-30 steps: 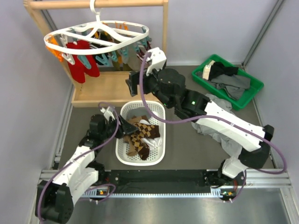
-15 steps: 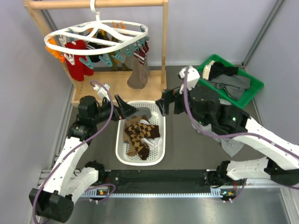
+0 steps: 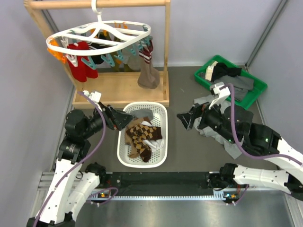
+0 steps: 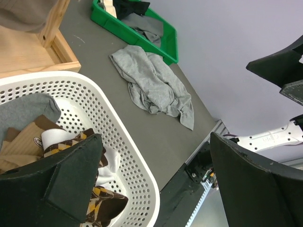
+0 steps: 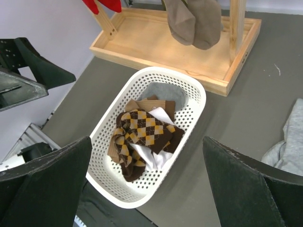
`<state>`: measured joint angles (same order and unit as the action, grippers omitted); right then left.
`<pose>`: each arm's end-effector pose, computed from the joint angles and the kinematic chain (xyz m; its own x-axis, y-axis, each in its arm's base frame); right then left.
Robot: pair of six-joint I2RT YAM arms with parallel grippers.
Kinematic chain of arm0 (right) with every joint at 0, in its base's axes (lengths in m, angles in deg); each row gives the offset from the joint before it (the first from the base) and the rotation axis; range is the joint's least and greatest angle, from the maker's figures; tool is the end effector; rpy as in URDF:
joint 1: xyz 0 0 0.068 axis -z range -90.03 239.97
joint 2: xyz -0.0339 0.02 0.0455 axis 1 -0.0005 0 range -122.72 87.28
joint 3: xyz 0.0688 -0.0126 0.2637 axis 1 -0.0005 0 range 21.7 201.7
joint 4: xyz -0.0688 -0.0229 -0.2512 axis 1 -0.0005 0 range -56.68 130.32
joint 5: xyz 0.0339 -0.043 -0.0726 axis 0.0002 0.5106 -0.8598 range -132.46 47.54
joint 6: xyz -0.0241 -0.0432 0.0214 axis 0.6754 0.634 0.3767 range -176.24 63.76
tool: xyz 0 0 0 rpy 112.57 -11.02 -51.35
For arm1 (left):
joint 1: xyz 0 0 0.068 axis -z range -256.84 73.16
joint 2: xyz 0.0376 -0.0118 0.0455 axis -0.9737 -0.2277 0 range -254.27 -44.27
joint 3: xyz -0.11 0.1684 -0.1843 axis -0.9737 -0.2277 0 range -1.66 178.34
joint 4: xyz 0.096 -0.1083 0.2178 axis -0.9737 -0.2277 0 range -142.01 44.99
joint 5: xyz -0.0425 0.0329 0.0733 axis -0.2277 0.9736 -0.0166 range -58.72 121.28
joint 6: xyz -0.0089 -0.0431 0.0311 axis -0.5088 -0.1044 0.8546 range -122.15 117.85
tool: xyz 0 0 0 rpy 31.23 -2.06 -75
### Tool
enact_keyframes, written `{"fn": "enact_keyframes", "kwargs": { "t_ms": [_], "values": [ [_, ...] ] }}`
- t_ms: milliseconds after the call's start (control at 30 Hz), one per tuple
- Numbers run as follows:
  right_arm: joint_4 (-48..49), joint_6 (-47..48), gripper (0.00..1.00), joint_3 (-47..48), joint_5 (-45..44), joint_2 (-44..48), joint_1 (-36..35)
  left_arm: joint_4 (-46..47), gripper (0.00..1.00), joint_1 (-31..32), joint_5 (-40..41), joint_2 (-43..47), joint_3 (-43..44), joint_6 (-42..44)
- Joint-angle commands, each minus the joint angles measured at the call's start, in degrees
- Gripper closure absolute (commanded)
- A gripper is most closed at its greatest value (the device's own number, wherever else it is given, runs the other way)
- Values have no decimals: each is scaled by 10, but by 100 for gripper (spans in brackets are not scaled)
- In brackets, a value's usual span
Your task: Remove the socks clipped to the hanger
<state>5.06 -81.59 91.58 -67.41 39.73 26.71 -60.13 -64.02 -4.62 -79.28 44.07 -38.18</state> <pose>0.0805 0.1265 0.4331 -0.3584 0.1512 -0.9213 -0.5215 0.7860 0.3319 0.1279 -0.0504 0.3617 -0.5015 -0.3746 -0.7799 0.5624 0.5438 -0.6228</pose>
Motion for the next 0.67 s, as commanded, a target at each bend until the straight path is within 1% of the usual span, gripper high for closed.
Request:
{"fn": "enact_keyframes", "kwargs": {
  "t_ms": [0,133,400,633],
  "values": [
    [18,-30,1,-7,18,-4,-7,6,1,1,1,13,8,5],
    [18,-38,1,-9,23,-8,-7,-13,1,1,7,12,18,18],
    [31,-46,1,-21,39,-16,-6,-5,1,2,7,10,23,13],
    [31,-53,1,-22,31,-19,-6,-5,1,2,7,9,21,15]
  ]
}}
